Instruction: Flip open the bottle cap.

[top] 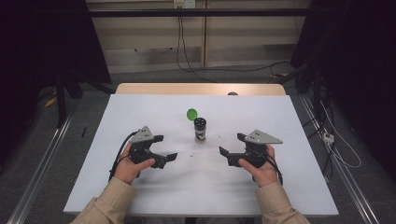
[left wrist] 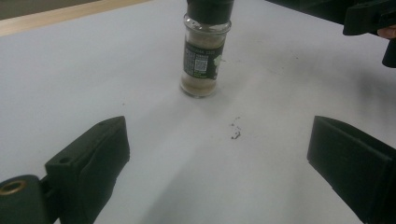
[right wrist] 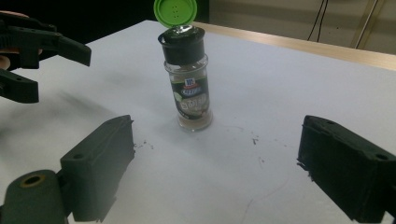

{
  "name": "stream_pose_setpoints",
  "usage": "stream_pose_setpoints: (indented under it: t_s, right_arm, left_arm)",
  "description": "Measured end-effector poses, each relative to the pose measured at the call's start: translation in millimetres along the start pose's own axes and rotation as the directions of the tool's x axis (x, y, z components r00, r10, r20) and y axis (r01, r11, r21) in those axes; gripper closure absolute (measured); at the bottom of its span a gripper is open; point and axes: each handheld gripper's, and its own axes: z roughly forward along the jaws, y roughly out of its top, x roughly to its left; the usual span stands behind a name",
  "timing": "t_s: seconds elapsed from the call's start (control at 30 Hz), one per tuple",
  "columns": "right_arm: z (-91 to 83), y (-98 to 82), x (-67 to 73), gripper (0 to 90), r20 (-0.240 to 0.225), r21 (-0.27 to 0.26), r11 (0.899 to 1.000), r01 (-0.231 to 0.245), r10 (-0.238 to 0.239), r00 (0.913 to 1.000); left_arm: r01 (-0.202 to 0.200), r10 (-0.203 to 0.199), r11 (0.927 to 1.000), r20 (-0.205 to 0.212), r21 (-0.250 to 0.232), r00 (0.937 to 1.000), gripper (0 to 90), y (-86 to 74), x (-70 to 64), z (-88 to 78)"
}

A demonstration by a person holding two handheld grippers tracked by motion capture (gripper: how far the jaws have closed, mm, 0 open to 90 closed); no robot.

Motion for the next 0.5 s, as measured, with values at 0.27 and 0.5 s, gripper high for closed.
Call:
stream_pose_setpoints:
  t_s: [0.27,0.5]
  right_arm:
    - [-9.2,-10.8,-5.2,9.9,0.009,0.009,1.000,0.003,-0.003,1.0000]
    - [-16.8,-16.8,-8.2,10.0,0.020,0.009,1.000,0.009,-0.010,0.9998]
  left_arm:
    - [0.009,-0.009,1.0000,-0.021,-0.003,0.9997,5.4,-9.4,5.0,-15.5]
    - [0.009,-0.010,0.9999,-0.029,-0.006,0.9995,5.5,-15.5,5.7,-25.1]
